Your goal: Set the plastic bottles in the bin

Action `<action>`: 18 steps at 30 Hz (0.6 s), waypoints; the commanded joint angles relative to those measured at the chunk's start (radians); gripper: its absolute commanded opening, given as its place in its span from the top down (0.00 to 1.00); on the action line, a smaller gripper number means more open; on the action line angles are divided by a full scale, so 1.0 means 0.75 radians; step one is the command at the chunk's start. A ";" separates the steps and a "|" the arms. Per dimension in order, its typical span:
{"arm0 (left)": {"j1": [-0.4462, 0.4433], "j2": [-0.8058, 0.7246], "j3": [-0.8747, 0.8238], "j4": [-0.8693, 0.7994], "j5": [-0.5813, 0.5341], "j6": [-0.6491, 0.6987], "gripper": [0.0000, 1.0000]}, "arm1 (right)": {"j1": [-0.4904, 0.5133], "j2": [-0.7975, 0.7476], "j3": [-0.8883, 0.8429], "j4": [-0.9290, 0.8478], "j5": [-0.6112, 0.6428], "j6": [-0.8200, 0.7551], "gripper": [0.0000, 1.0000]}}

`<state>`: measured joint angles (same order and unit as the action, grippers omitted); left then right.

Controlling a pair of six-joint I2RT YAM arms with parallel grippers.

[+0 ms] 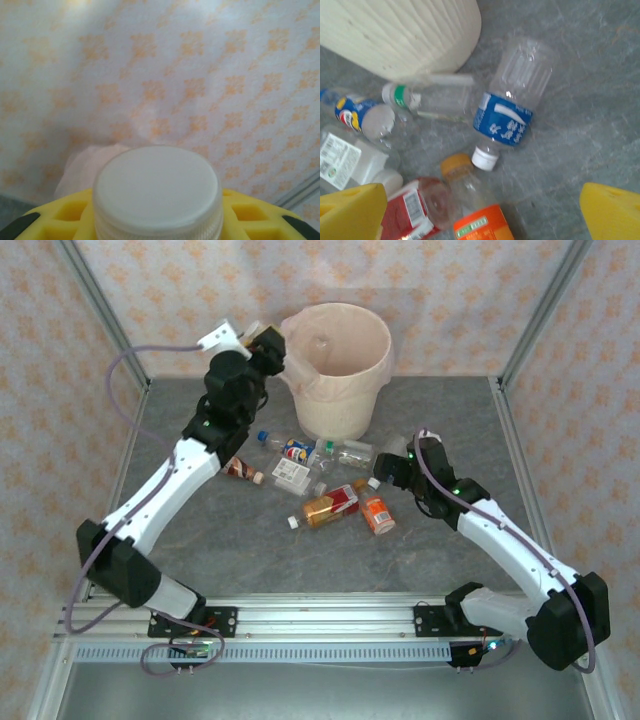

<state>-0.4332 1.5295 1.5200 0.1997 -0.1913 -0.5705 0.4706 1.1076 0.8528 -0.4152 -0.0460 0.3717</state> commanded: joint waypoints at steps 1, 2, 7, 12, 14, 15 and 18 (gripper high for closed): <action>0.005 0.123 0.174 0.172 -0.101 0.211 1.00 | 0.005 -0.041 -0.032 -0.169 -0.141 -0.030 0.01; 0.004 0.168 0.228 0.175 -0.103 0.238 1.00 | 0.003 -0.039 -0.043 -0.193 -0.180 -0.031 0.01; 0.004 0.348 0.350 0.233 -0.256 0.284 1.00 | 0.005 0.002 -0.095 -0.289 -0.318 -0.001 0.02; 0.017 0.576 0.632 0.077 -0.260 0.356 1.00 | 0.003 0.049 -0.145 -0.255 -0.329 0.012 0.03; 0.017 0.646 0.747 -0.031 -0.267 0.368 0.96 | 0.004 0.063 -0.157 -0.243 -0.324 0.004 0.03; 0.015 0.673 0.790 -0.082 -0.282 0.368 0.78 | 0.004 0.071 -0.160 -0.238 -0.318 -0.002 0.03; 0.016 0.721 0.895 -0.282 -0.353 0.329 0.29 | 0.003 0.090 -0.164 -0.244 -0.290 -0.023 0.03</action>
<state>-0.4294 2.0708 2.1090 0.1394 -0.3813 -0.3378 0.4706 1.1652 0.7383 -0.5846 -0.2787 0.3660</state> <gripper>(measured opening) 0.634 0.971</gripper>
